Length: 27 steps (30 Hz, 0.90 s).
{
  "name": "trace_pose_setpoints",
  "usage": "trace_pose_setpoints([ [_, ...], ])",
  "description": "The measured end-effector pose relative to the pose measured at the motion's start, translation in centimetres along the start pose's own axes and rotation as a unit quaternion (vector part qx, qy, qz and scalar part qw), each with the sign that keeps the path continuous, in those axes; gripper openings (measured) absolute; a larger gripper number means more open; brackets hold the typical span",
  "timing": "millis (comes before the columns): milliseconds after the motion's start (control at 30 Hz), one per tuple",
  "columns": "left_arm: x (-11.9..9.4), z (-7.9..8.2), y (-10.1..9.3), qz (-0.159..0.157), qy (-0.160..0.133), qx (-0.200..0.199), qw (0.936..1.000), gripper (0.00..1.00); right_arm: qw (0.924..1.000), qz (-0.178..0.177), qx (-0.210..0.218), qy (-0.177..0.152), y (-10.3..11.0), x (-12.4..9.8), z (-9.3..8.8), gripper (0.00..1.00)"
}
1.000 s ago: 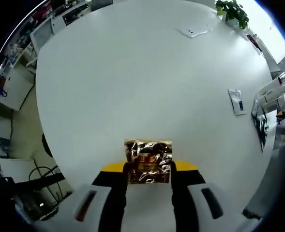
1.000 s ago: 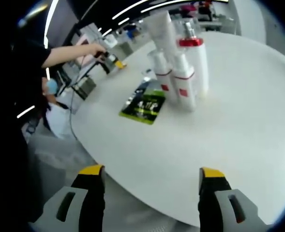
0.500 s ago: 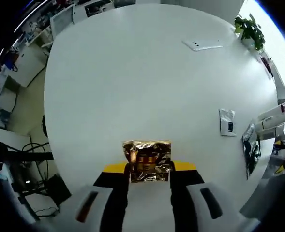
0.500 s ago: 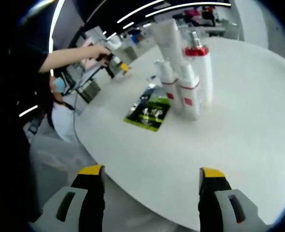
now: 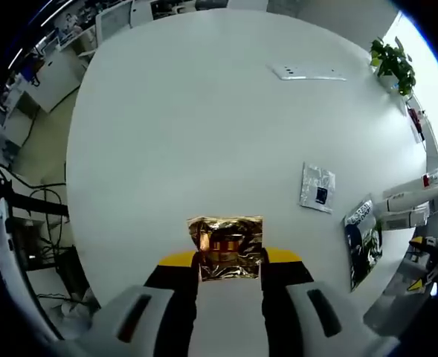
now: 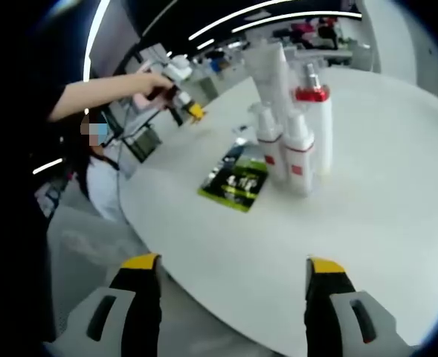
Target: Arrange the skincare products in the storage area until every visible bottle or jar stands upright without overlapping.
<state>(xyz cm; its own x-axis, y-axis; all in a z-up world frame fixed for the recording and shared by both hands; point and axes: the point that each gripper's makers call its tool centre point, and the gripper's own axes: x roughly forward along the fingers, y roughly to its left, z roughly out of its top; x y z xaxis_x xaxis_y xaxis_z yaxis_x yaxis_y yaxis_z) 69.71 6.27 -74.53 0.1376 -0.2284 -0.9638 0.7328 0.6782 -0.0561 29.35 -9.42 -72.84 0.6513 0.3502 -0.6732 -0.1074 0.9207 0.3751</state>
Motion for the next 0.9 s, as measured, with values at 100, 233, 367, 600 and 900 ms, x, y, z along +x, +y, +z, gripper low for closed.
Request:
trace_pose_setpoints([
  [100,-0.2,-1.1,-1.3,-0.008,0.006,-0.021,0.9997,0.39,1.0,-0.002,-0.004,-0.005,0.0,-0.1,0.2,0.8],
  [233,0.0,-3.0,-3.0,-0.013,0.022,-0.036,0.999,0.39,0.9999,-0.003,-0.005,-0.012,0.0,-0.3,0.5,0.8],
  [367,0.5,-4.9,-5.1,-0.019,0.04,-0.066,0.9968,0.39,0.9997,0.0,-0.011,-0.021,0.1,-0.4,0.9,0.8],
  [600,1.4,-7.0,-8.2,-0.017,0.055,-0.088,0.9944,0.39,0.9991,0.005,-0.017,-0.038,0.4,-0.7,1.7,0.8],
  [900,2.4,-7.6,-11.6,-0.01,0.058,-0.122,0.9907,0.4,0.9983,0.008,-0.017,-0.055,0.5,-1.1,2.3,0.78],
])
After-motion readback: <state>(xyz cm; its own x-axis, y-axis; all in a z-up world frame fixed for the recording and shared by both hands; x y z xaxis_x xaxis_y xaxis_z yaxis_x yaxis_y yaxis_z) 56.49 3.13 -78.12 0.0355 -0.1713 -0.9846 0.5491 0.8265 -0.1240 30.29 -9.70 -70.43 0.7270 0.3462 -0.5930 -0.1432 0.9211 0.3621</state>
